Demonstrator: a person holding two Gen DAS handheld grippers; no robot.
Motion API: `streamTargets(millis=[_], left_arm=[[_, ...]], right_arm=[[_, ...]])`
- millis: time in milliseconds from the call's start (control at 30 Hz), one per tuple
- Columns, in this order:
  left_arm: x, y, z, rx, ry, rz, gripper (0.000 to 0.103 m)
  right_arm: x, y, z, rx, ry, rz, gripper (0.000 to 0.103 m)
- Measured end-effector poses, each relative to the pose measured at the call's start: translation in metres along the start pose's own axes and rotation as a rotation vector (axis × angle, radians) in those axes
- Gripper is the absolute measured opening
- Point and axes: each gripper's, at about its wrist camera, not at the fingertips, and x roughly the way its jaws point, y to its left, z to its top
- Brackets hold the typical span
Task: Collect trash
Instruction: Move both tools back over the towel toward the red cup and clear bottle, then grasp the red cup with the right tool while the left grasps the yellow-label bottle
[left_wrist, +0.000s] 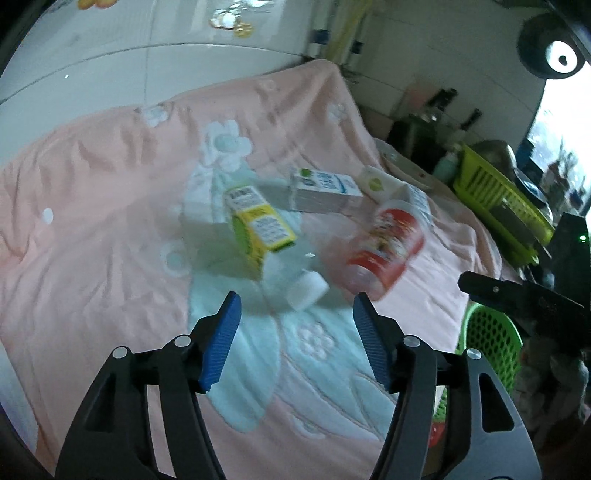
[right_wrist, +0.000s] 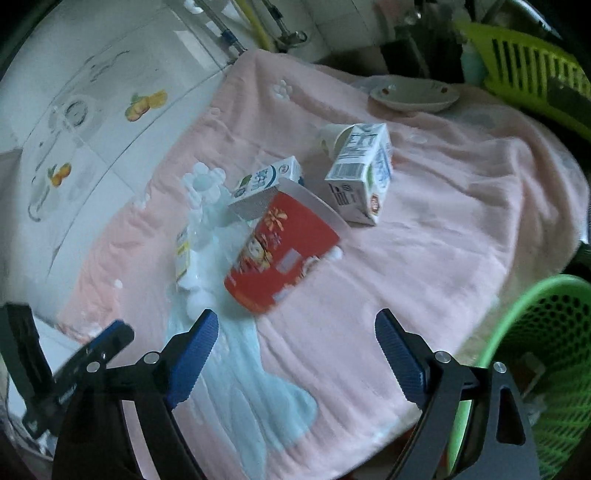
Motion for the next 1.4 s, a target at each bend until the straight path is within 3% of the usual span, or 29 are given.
streamTargets(millis=[433,867,1167,1400], left_arm=[[0.028,0.042,0.025,-0.090,0.033,0.036,0.067],[0.070,0.049,0.054,-0.142,0.082,0.037,0.070],[0.105,0.048,0.075,-0.224,0.133,0.039,0.072],[0.125,0.039,0.080,-0.232,0.168,0.050,0.072]], right_arm=[[0.065,0.000,0.040,0.136,0.046,0.002,0.084],[0.116,-0.019,0.049,0.310,0.100,0.054,0.084],[0.121,-0.018,0.054,0.285,0.106,0.070,0.078],[0.117,-0.020,0.054,0.253,0.106,0.081,0.078]])
